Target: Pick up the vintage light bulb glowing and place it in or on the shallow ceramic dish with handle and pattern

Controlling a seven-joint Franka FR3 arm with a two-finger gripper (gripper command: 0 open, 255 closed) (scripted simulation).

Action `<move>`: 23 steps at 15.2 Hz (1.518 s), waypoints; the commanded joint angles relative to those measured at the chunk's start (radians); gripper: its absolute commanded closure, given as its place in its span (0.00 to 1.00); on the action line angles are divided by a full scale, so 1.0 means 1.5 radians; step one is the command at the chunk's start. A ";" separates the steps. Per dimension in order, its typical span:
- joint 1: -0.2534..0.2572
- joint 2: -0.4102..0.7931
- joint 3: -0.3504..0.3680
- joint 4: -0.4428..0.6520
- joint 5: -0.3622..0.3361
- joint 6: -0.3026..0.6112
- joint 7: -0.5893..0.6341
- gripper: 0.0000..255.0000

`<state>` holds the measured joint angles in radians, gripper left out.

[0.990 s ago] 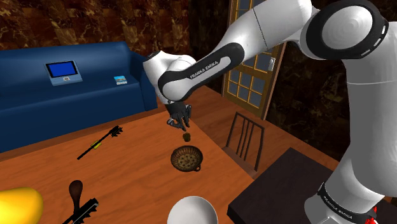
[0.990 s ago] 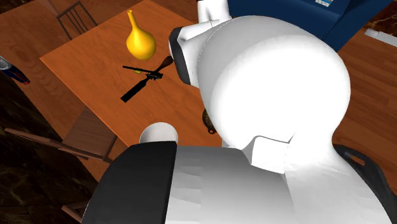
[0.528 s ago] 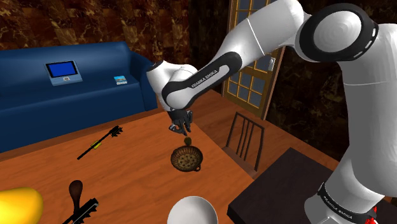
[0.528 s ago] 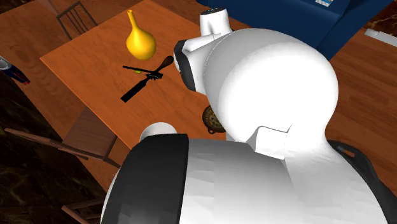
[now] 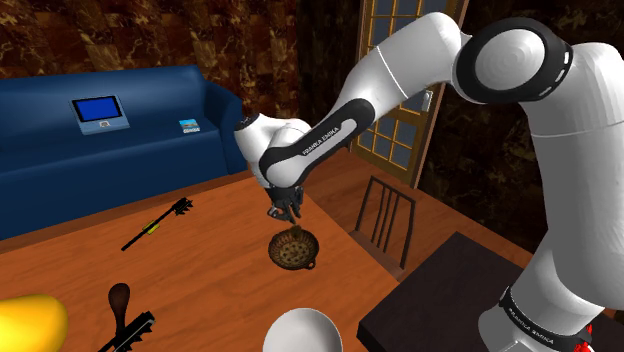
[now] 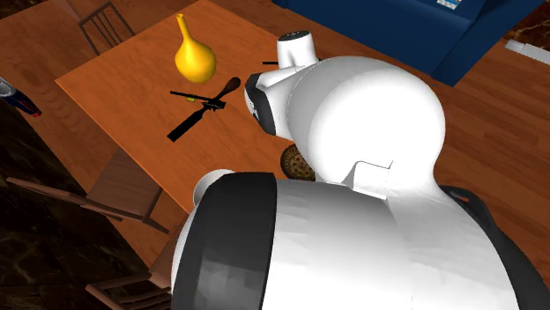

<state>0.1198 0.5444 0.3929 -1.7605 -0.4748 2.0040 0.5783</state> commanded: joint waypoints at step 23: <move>0.014 0.007 0.005 0.039 0.006 -0.034 0.001 0.00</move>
<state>0.1367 0.5640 0.3953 -1.7135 -0.4731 1.9758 0.5816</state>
